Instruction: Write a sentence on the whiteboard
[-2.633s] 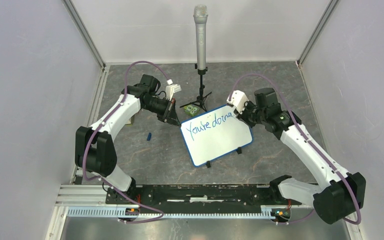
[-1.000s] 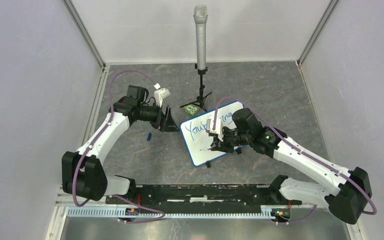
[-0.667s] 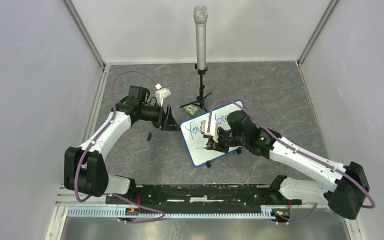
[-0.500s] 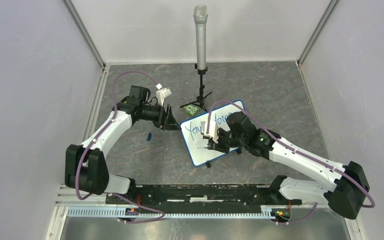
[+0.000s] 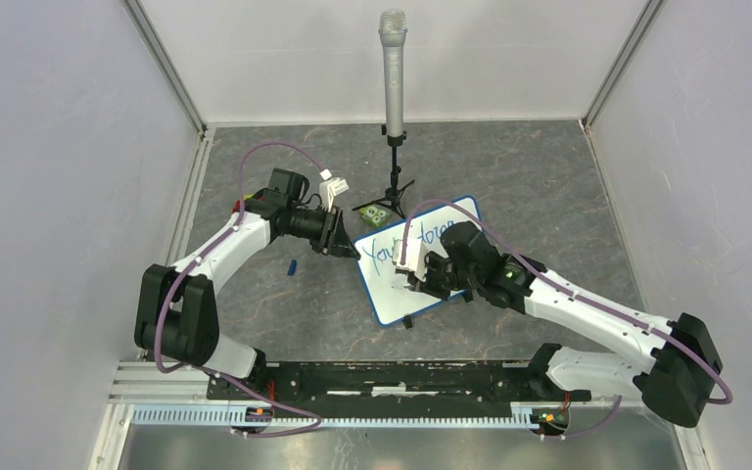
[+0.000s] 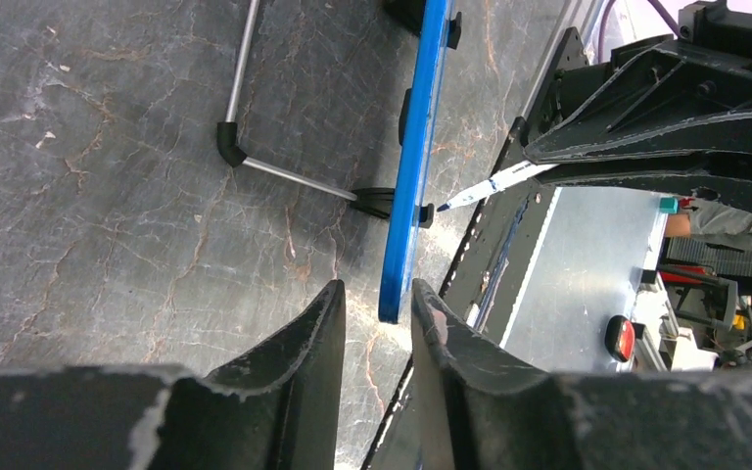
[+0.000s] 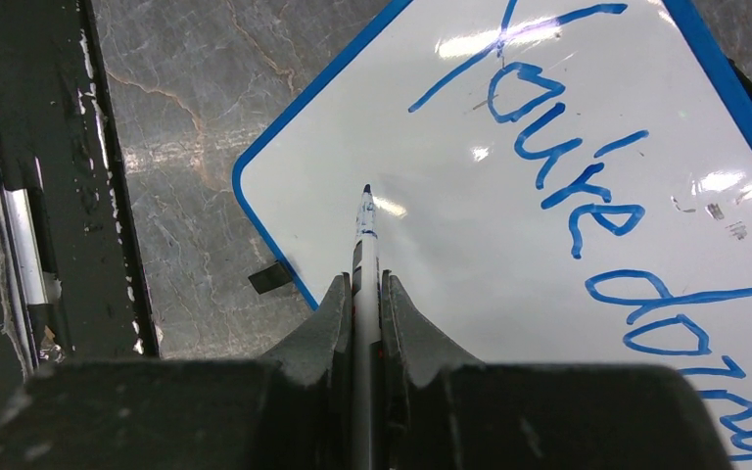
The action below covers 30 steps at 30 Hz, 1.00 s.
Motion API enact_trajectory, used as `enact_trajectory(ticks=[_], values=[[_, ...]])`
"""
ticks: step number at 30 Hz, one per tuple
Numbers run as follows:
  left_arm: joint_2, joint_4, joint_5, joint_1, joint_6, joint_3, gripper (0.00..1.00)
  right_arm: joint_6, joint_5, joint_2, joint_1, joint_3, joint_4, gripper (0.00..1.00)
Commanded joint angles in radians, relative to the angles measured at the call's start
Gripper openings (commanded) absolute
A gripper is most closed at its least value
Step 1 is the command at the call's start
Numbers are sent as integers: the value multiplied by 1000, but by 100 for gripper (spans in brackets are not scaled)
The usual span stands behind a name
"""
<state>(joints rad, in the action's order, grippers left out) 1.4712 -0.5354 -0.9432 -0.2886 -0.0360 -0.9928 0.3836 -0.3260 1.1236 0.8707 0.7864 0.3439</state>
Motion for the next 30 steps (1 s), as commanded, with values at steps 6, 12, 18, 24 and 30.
enact_trajectory(ticks=[6, 12, 18, 24, 30], values=[[11, 35, -10, -3, 25, -46, 22, -2, 45, 16, 18, 21, -50, 0], [9, 35, -5, -4, 25, -44, 13, 0, 67, 27, 31, 27, -54, 0], [11, 33, -3, -4, 26, -43, 6, -6, 123, 37, 36, 28, -73, 0], [9, 32, -2, -3, 25, -42, 3, -10, 155, 53, 41, 35, -86, 0], [7, 30, 0, -4, 25, -41, 2, -17, 144, 66, 53, 44, -92, 0]])
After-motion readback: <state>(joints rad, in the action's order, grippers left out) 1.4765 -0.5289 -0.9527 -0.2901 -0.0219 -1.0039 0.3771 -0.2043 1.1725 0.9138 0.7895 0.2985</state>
